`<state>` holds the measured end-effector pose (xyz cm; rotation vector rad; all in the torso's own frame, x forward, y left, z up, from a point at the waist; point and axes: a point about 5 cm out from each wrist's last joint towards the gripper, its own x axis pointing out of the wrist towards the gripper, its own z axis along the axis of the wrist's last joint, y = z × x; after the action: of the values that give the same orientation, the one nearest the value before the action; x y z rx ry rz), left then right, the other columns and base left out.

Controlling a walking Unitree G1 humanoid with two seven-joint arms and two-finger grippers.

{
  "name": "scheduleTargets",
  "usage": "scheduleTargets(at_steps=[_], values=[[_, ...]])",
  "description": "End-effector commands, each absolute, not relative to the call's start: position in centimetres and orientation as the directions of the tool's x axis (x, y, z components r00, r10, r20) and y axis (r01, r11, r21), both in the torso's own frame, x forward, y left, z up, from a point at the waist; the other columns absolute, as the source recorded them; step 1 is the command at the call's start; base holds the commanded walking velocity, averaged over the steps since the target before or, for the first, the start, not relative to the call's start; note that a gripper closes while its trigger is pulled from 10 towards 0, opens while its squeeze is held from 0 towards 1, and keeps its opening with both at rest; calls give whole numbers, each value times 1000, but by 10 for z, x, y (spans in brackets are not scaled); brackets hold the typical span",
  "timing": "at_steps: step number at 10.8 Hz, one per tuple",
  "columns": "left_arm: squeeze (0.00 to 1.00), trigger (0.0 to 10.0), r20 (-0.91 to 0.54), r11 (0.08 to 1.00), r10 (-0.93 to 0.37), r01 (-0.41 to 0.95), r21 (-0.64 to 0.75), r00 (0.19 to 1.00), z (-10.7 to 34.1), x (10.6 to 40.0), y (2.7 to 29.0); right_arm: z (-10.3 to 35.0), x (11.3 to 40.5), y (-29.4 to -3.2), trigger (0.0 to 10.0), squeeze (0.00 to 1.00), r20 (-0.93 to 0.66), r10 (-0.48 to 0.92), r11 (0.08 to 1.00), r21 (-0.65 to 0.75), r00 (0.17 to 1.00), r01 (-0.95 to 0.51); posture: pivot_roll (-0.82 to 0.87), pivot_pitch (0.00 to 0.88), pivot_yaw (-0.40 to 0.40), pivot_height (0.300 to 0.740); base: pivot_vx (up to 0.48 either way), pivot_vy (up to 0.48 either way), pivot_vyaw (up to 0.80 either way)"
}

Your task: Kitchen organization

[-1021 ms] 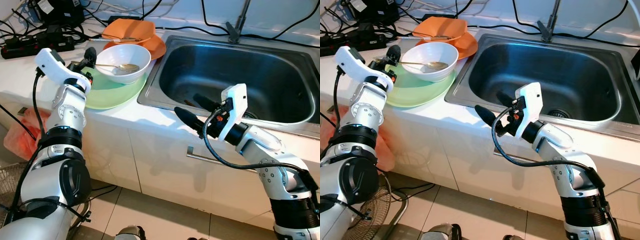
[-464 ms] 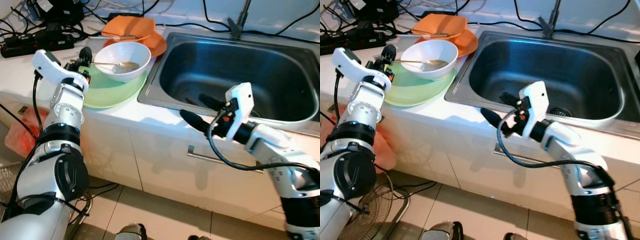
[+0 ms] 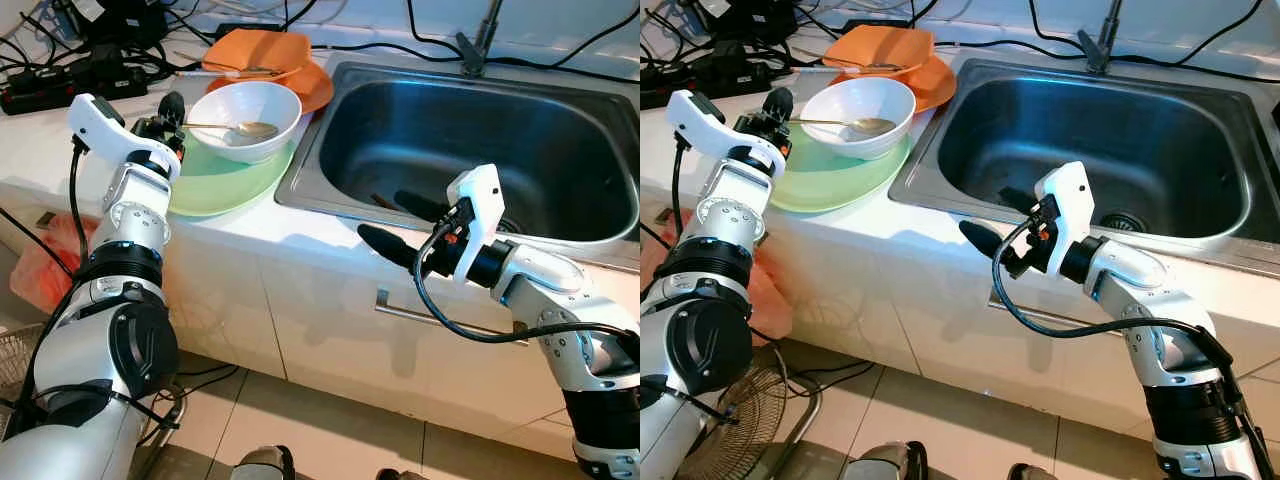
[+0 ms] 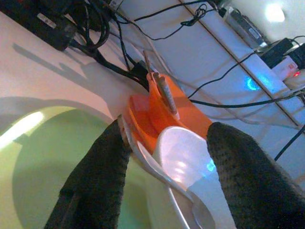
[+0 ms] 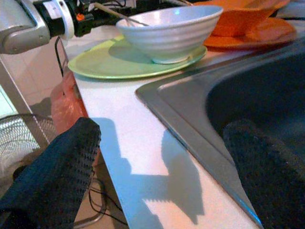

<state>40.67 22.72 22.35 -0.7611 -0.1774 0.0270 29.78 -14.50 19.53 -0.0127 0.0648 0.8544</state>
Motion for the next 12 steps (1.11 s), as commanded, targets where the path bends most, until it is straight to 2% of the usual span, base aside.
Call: scheduleTargets(at_steps=[1, 12], values=[[0, 0, 180, 722, 85, 63, -689, 980, 235, 409, 227, 194, 298, -144, 10000, 0, -77, 768, 639, 8, 636, -769, 103, 124, 68, 740, 0, 0, 0], [0, 0, 202, 712, 105, 68, -699, 974, 240, 408, 230, 189, 297, -137, 10000, 0, -83, 787, 614, 17, 611, -789, 116, 128, 69, 740, 0, 0, 0]])
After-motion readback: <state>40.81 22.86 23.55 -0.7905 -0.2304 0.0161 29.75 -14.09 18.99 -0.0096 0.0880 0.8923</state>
